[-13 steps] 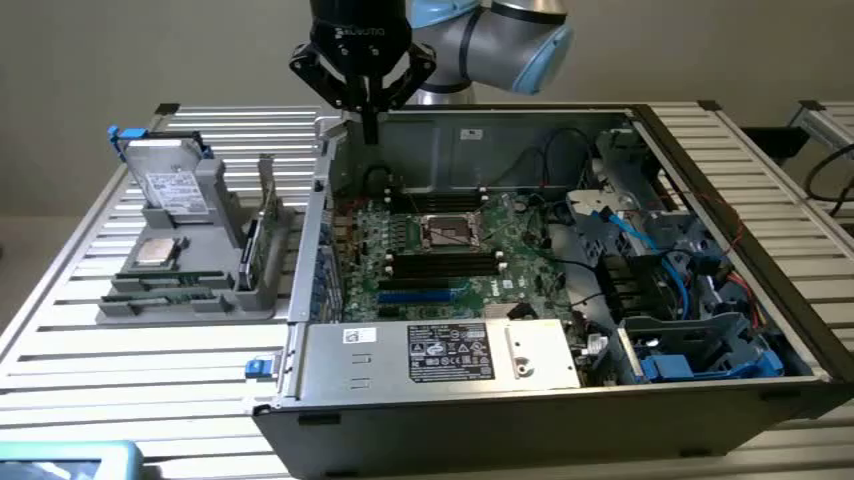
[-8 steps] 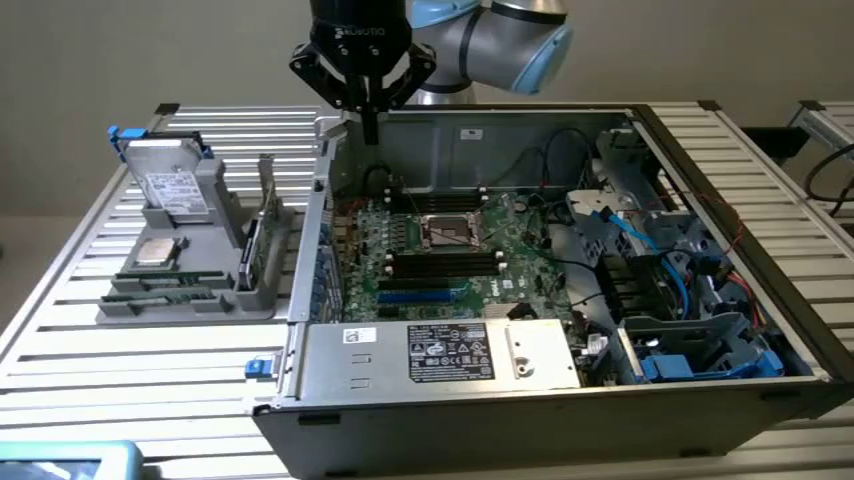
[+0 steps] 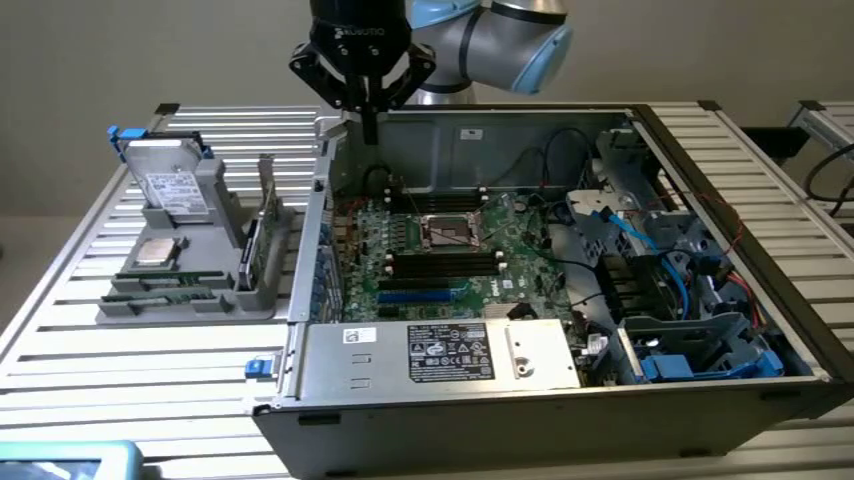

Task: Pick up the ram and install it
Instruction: 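Reach for the ram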

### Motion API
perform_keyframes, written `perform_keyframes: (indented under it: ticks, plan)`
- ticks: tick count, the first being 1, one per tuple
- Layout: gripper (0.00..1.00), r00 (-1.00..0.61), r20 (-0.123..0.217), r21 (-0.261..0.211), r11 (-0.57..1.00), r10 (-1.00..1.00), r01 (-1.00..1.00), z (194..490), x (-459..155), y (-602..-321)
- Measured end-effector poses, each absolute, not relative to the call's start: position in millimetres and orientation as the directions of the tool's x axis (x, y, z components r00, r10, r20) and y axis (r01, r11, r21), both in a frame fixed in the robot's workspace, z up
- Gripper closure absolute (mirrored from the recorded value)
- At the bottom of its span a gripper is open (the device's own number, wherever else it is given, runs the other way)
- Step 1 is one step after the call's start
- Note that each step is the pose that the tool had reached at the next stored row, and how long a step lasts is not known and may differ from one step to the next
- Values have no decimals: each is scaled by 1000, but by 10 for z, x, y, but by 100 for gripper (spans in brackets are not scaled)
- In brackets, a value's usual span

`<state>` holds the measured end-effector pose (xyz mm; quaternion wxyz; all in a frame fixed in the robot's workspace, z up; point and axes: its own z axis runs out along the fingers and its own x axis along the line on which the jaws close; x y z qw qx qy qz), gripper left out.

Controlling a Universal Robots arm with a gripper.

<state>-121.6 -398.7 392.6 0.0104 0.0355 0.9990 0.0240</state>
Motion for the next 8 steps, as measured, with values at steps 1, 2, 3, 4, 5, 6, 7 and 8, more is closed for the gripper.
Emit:
perform_keyframes:
  ticks: [1, 2, 3, 4, 5, 6, 7, 8]
  plan:
    - [89, -997, -19, 49, 996, 71, 70, 3924, -1226, -3987]
    - [89, -997, -19, 48, 996, 71, 70, 3923, -1244, -3987]
    - [89, -997, -19, 48, 996, 71, 70, 3919, -1273, -3988]
    - [89, -997, -18, 47, 996, 71, 70, 3913, -1300, -3990]
    - [89, -997, -16, 46, 996, 71, 70, 3907, -1324, -3993]
    - [89, -997, -15, 45, 997, 71, 70, 3902, -1349, -3998]
    - [89, -997, -13, 44, 997, 71, 71, 3896, -1378, -4003]
    - [89, -997, -12, 43, 997, 71, 71, 3889, -1411, -4008]
